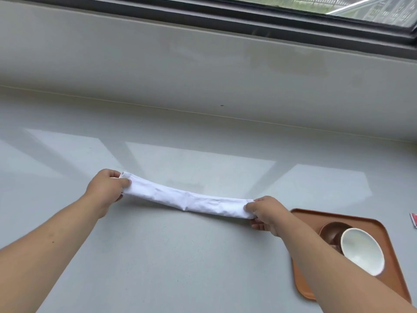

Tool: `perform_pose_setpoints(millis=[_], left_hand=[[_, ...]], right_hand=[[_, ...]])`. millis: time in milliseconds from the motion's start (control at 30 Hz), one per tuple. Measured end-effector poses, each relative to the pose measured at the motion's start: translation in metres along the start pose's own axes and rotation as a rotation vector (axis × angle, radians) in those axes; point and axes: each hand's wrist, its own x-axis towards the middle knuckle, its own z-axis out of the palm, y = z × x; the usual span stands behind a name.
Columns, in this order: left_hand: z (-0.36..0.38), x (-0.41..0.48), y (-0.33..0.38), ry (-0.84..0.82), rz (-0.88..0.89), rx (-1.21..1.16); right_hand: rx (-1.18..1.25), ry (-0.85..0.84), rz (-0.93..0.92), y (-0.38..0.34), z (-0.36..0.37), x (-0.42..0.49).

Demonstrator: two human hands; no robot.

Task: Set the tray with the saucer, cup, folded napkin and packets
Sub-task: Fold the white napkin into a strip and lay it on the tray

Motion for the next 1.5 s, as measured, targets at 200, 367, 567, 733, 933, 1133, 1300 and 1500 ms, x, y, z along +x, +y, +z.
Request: perform_pose_setpoints(millis=[200,367,567,733,933,1133,1300,1500], left_hand=[[-0.004,-0.016,0.007,-0.001,0.070,0.004],[-0.009,-0.018,0.004,-0.036,0.068,-0.043],[-0.006,-0.023,-0.005,0.034,0.074,0.023],[0.014,-0.059,0.020,0.147,0.325,0.076],[0.078,-0.135,0.072,0.068,0.627,0.144],[0.169,-0.173,0.071,-0.175,0.758,0.417],[0.227,-0.177,0.052,-0.323,0.712,0.562],[0.249,-0.178,0.034,-0.426,0.641,0.583]], right_hand=[[0.395,0.070,-0.071,0.020,0.009,-0.009],[0.417,0.153,-0.247,0.017,0.017,-0.010],[0.033,0.191,-0.239,0.019,0.019,-0.007],[0.024,0.124,-0.156,0.020,0.012,-0.001],[0.319,-0.069,-0.071,0.026,-0.005,0.000],[0.447,-0.175,-0.049,0.029,-0.022,-0.007],[0.472,-0.239,-0.045,0.030,-0.032,0.000],[0.489,-0.306,-0.062,0.023,-0.039,0.006]])
